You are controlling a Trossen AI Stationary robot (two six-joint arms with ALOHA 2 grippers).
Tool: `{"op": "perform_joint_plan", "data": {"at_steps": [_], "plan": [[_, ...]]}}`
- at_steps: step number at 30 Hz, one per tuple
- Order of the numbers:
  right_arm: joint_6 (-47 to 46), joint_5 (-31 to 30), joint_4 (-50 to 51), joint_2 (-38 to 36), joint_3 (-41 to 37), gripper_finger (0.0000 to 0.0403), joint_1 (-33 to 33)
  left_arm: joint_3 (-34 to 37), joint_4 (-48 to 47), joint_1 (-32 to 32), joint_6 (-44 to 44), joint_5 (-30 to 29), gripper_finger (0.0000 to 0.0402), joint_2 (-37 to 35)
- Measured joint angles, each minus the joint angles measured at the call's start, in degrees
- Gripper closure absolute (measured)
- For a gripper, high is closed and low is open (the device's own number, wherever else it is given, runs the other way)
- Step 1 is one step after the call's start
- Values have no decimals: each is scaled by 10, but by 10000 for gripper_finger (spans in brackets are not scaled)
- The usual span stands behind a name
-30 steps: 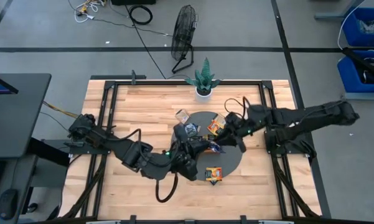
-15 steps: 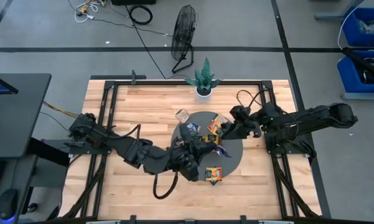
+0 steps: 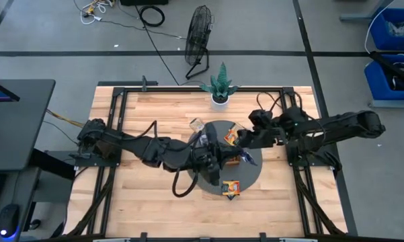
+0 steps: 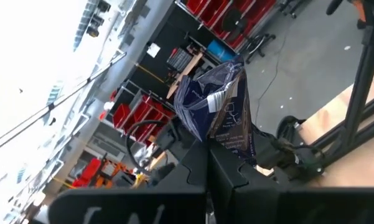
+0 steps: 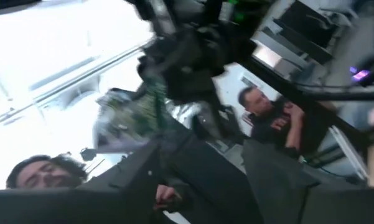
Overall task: Pick & Place Tea
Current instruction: Put the black tea bag into the middle section of the wooden organizer
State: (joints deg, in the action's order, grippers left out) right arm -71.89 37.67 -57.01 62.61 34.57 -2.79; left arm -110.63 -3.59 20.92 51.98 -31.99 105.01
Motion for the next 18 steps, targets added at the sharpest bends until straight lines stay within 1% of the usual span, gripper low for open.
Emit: {"op": "perform_joint_plan", "data": {"at_steps": [2, 6, 10, 13, 16, 18], "plan": [[-1, 7, 0, 0, 17, 152, 0, 0, 0, -4, 2, 7, 401, 0], [-12, 27, 2, 1, 48, 147, 0, 0, 1, -9, 27, 7, 401, 0], [-14, 40, 25, 1, 60, 152, 0, 0, 13, -12, 58, 9, 401, 0], [-14, 45, 36, 2, 60, 157, 0, 0, 21, -14, 62, 15, 400, 0], [-12, 44, 34, 3, 60, 161, 0, 0, 25, -19, 63, 38, 400, 0], [-12, 42, 28, 3, 60, 165, 0, 0, 24, -21, 63, 42, 400, 0]]}}
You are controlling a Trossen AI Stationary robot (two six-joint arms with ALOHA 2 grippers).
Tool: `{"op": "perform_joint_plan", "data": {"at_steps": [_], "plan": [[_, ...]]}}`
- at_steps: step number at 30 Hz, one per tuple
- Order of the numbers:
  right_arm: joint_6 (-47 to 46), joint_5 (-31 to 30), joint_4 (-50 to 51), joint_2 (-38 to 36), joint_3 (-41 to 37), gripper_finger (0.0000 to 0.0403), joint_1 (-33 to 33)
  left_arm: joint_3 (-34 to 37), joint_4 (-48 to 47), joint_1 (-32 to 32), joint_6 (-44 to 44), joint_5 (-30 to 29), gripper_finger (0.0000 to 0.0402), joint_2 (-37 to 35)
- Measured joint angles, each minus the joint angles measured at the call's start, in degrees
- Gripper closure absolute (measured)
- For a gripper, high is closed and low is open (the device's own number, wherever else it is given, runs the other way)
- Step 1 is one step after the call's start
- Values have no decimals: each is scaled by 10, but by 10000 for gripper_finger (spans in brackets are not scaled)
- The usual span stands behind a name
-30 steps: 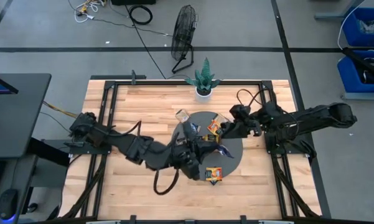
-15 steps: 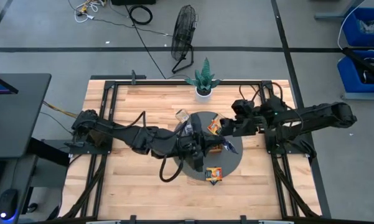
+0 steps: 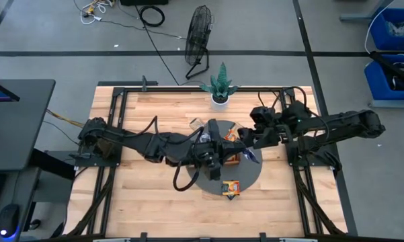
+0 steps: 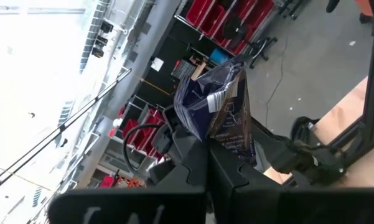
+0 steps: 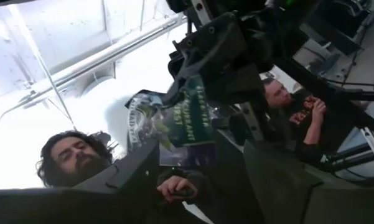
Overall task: Pick & Place Tea
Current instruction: Put the black tea bag into the middle section of the wooden organizer
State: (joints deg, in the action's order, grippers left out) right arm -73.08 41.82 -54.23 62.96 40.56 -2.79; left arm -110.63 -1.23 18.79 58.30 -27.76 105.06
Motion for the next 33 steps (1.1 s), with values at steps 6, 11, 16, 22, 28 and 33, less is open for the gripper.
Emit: {"op": "perform_joint_plan", "data": {"at_steps": [6, 11, 16, 22, 28, 33], "plan": [[-7, 1, -23, 0, 0, 172, 0, 0, -4, -10, -2, 3, 400, 0], [-15, 1, -40, 0, 0, 172, 2, 0, -4, -15, -7, 8, 400, 0], [-3, 0, -40, 0, 0, 174, 8, 0, -7, -19, -22, 13, 400, 0], [17, -9, -40, 0, 0, 213, 10, 0, -8, -19, -25, 13, 400, 0], [38, -12, -38, 0, -1, 285, 10, 0, -7, -18, -26, 13, 400, 0], [63, -15, -35, 0, -1, 357, 10, 0, -10, -19, -26, 13, 400, 0]]}}
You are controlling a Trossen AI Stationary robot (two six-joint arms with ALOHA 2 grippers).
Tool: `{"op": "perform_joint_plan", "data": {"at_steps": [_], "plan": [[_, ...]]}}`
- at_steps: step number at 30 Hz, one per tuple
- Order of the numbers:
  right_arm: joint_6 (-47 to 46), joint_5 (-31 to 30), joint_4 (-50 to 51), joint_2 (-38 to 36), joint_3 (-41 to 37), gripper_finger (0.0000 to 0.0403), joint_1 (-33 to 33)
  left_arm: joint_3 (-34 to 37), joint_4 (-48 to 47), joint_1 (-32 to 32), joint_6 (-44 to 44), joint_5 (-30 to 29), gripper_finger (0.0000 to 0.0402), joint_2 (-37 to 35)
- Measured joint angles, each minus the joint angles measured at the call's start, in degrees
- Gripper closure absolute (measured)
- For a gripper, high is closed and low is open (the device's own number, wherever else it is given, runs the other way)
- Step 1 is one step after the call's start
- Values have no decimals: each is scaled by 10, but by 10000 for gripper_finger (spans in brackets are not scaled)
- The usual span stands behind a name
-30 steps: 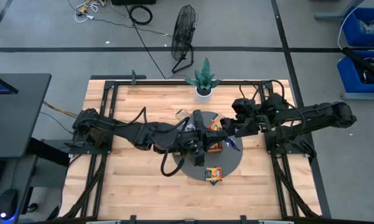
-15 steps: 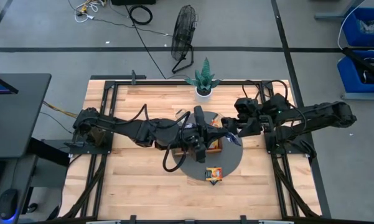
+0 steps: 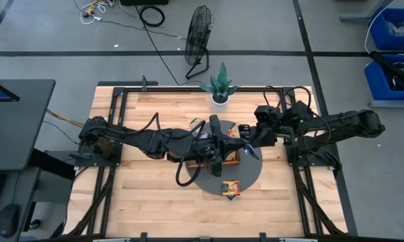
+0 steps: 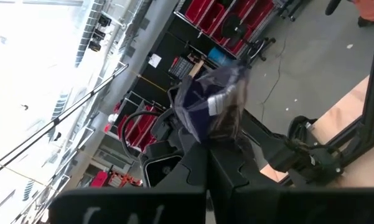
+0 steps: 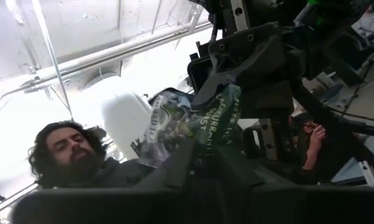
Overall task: Pick & Place Tea
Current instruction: Put the black tea bag into the middle section of the wooden organizer
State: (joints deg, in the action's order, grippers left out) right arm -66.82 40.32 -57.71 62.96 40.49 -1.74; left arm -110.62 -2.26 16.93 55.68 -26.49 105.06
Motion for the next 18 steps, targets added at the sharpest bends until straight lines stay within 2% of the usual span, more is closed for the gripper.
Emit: {"op": "perform_joint_plan", "data": {"at_steps": [3, 12, 14, 18], "plan": [[13, 1, 3, 0, 0, 393, 0, 0, -4, 0, 0, 0, 400, 0], [34, 1, 23, -1, 0, 401, -1, 0, -9, 5, -79, -5, 388, 0], [34, 0, 25, -1, 0, 401, -1, 0, -9, 11, -101, -25, 379, 0], [35, 6, 28, -1, 0, 402, -1, 1, -8, 28, -152, -111, 353, -2]]}}
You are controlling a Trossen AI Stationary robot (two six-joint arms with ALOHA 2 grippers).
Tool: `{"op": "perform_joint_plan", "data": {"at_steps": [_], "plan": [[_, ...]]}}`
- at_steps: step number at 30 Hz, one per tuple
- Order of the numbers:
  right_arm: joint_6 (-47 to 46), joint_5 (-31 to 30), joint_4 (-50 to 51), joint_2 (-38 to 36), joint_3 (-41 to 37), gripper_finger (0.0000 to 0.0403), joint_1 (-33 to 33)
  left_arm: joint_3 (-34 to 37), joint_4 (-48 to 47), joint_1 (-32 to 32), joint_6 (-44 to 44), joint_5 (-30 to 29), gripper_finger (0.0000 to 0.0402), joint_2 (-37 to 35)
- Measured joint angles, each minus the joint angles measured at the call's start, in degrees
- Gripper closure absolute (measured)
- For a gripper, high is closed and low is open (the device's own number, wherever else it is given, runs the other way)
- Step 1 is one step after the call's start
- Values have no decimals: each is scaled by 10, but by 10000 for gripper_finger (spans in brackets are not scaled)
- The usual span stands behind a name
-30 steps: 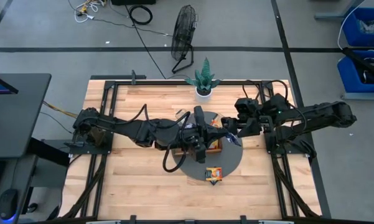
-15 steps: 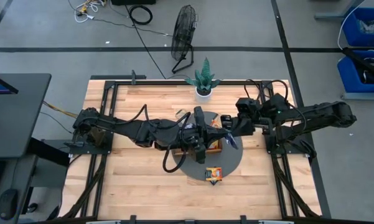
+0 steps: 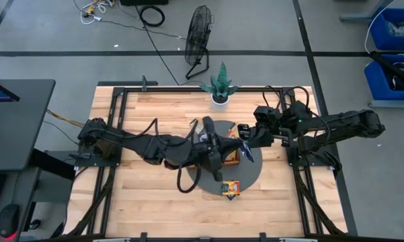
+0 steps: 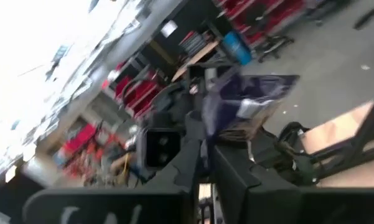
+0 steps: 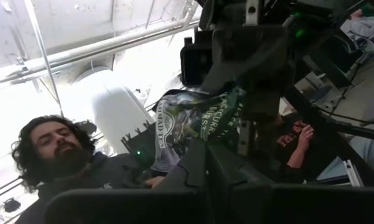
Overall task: Pick & Place Tea
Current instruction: Put the black tea bag into the middle section of the wooden organizer
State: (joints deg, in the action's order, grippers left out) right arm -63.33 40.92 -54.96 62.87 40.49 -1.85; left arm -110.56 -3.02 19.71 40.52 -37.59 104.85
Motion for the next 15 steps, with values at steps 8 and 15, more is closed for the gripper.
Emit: {"op": "perform_joint_plan", "data": {"at_steps": [8, 15], "plan": [[25, 8, 36, -2, 0, 403, -13, -1, 1, 26, -100, -100, 292, -23], [202, -48, 290, -20, 24, 403, -21, 0, -38, 22, -383, -196, 255, -45]]}}
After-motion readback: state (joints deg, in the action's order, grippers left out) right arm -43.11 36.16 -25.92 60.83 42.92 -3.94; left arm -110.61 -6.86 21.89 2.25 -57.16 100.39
